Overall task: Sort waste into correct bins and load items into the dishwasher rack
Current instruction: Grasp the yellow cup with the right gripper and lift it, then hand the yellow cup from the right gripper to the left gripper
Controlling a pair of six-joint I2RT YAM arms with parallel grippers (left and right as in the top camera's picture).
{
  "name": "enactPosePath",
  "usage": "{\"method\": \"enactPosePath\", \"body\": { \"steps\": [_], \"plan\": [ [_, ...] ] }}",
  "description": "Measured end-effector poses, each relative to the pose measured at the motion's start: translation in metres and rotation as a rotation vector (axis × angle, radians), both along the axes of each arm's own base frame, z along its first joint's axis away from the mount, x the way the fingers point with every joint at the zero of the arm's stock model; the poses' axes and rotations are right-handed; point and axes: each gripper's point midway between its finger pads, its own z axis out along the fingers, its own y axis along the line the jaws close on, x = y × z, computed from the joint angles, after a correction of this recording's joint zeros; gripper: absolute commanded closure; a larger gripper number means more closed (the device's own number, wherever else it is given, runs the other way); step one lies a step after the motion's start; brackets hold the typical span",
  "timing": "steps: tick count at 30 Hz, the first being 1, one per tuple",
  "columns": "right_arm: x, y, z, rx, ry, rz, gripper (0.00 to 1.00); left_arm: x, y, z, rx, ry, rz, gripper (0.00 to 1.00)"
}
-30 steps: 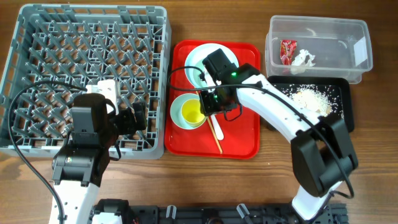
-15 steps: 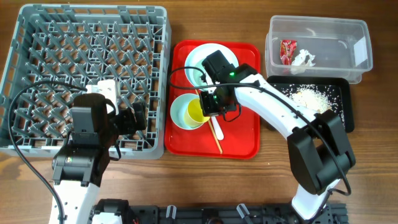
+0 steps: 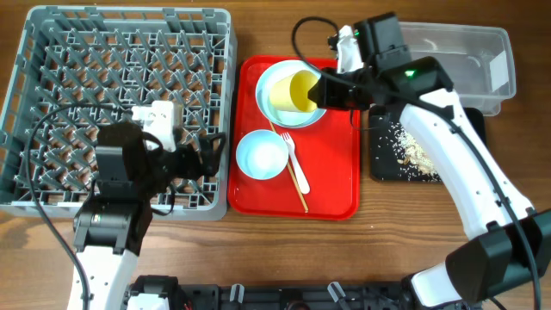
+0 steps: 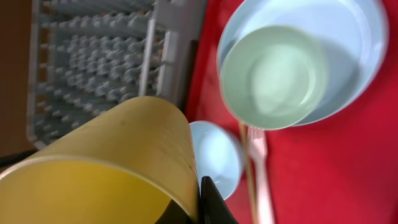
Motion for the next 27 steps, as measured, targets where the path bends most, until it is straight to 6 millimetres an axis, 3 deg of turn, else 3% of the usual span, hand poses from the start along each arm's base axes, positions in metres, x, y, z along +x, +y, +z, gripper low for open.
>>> {"method": "enactPosePath", "body": {
  "steps": [3,6,10,17,27],
  "plan": [
    [-0.002,0.008,0.009,0.098,0.010,0.048,0.96,0.004,-0.020,0.008,-0.092,-0.015,-0.097,0.00],
    [-0.015,0.029,0.030,0.249,0.019,0.158,0.96,0.006,-0.039,0.018,-0.177,-0.037,-0.207,0.00],
    [-0.030,0.042,0.046,0.371,0.053,0.244,0.96,0.005,-0.057,0.032,-0.251,-0.088,-0.333,0.00],
    [-0.050,0.053,0.070,0.524,0.092,0.350,0.96,-0.006,-0.073,0.063,-0.318,-0.207,-0.501,0.01],
    [-0.074,0.067,0.089,0.636,0.135,0.461,0.96,-0.023,-0.084,0.090,-0.352,-0.327,-0.658,0.00]
  ]
}}
